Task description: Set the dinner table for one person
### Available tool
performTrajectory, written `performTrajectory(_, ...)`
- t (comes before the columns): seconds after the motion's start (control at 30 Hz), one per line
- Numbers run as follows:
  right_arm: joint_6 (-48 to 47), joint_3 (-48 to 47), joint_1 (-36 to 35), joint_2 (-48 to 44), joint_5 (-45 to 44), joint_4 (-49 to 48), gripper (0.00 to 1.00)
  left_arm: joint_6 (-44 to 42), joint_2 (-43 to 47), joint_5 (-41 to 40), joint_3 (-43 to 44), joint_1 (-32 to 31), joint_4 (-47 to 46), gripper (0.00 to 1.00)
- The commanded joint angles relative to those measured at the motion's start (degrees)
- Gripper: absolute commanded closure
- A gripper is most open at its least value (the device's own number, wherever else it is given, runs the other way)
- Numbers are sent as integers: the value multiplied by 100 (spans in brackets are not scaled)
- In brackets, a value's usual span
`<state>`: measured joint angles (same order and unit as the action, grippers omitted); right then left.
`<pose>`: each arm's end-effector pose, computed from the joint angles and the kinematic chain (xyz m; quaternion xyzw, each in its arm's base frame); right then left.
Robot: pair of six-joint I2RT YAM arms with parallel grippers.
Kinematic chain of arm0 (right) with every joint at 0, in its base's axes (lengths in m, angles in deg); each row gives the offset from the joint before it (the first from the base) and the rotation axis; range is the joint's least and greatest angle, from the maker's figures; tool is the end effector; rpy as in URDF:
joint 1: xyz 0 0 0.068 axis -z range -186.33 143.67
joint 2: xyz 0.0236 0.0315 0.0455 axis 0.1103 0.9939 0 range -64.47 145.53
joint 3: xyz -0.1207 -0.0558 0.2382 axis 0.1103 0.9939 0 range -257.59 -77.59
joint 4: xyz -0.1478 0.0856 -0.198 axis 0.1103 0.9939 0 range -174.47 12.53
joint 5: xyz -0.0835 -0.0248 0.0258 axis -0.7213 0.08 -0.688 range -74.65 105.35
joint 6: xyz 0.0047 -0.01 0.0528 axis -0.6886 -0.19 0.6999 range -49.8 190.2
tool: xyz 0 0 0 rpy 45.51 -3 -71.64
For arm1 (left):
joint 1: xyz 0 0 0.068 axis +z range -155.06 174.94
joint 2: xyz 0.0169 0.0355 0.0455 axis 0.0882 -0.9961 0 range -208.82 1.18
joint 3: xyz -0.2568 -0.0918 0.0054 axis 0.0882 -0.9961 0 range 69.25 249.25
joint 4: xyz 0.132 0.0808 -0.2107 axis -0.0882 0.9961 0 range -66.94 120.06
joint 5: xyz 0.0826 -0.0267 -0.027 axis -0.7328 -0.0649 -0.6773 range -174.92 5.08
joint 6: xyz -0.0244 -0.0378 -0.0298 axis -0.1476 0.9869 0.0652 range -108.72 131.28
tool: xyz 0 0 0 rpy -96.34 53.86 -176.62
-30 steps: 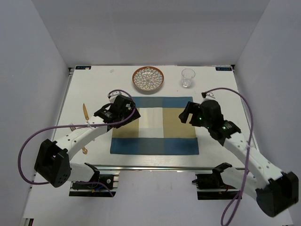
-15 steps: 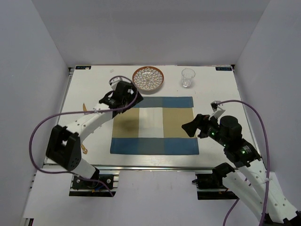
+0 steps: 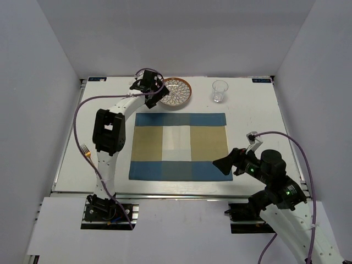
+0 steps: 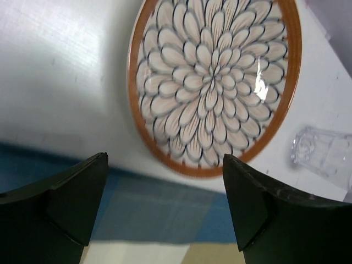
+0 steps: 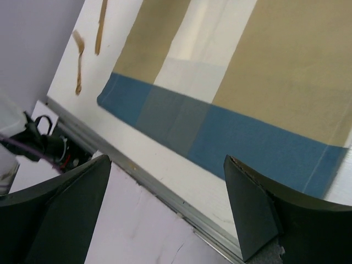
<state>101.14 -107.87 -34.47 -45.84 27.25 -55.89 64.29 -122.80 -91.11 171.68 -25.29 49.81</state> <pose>0.0862 0.0545 0.2744 -0.0421 0.8004 0.3643 0.4741 0.4613 -0.1658 0.2166 -0.2818 0.8898 -0.1715 0.3154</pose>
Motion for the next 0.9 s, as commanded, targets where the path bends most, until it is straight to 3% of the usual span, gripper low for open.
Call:
performTrajectory(0.0,44,154,10,-149,804,-317,11,-379,-415,251,1084,160,340,6)
performTrajectory(0.17,97,286,10,-395,946,-327,11,-459,-1162,478,1543,327,227,10)
performTrajectory(0.3,62,260,2,-361,919,-309,11,-432,-1540,611,1675,432,8,19)
performTrajectory(0.47,0,224,19,-273,831,-300,11,-380,-1831,1041,1683,537,-353,56)
performTrajectory(0.57,17,225,10,-246,831,-326,11,-318,-1901,1278,1745,538,-512,100)
performTrajectory(0.7,52,260,2,-246,814,-327,11,-257,-1604,1490,1517,590,-915,100)
performTrajectory(0.87,193,374,2,-456,761,-204,11,7,-366,1533,104,748,-1723,100)
